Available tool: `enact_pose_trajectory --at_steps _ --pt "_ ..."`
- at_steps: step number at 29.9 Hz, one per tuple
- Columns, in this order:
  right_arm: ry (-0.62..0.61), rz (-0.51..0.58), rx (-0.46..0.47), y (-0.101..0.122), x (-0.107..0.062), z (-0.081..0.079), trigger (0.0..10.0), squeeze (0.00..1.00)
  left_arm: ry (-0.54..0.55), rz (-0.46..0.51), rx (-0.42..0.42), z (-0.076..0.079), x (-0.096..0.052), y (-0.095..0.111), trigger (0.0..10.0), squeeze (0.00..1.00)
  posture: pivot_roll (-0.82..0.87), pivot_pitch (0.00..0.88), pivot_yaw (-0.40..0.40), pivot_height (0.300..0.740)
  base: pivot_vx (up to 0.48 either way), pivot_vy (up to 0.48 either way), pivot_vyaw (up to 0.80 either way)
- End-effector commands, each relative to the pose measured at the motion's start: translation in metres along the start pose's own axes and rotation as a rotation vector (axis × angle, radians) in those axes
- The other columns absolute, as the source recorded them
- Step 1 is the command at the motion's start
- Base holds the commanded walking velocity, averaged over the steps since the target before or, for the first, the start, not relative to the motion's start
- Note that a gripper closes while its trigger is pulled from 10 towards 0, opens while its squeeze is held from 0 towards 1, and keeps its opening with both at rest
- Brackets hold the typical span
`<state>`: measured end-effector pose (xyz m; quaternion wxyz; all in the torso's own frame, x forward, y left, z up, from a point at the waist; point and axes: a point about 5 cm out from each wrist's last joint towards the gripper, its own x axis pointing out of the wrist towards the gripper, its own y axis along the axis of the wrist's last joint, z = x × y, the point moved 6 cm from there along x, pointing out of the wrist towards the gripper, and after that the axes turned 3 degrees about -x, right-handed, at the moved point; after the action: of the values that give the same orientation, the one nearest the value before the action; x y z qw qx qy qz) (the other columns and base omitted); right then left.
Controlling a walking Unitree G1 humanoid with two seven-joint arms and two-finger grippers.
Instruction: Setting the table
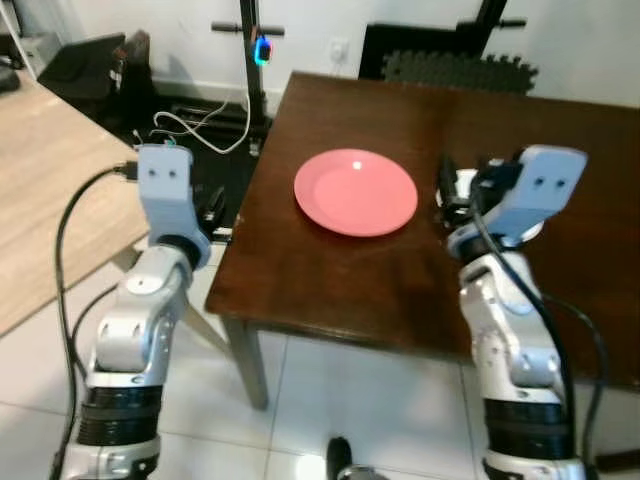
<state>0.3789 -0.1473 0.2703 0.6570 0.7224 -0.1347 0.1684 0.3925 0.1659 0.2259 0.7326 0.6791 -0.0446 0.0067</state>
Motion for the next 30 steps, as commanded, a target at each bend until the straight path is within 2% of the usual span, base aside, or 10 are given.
enact_pose_trajectory --at_steps 1,21,30 --pt "-0.012 -0.004 -0.01 -0.0006 -0.0013 0.0044 10.0 0.0 0.007 -0.005 0.001 -0.0014 -0.0007 -0.0026 10.0 0.0 0.03 0.112 0.081 0.74 -0.412 0.0 0.0" --pt "-0.012 -0.007 -0.009 -0.0011 -0.0008 0.0041 10.0 0.0 0.01 -0.01 -0.003 -0.0012 0.0006 -0.004 10.0 0.0 0.03 0.111 0.08 0.74 -0.381 0.0 0.0" --pt "-0.014 -0.006 -0.009 -0.0007 -0.0011 0.0045 10.0 0.0 0.009 -0.021 -0.011 0.0003 0.0017 -0.0058 10.0 0.0 0.03 0.111 0.08 0.74 0.0 0.0 0.0"
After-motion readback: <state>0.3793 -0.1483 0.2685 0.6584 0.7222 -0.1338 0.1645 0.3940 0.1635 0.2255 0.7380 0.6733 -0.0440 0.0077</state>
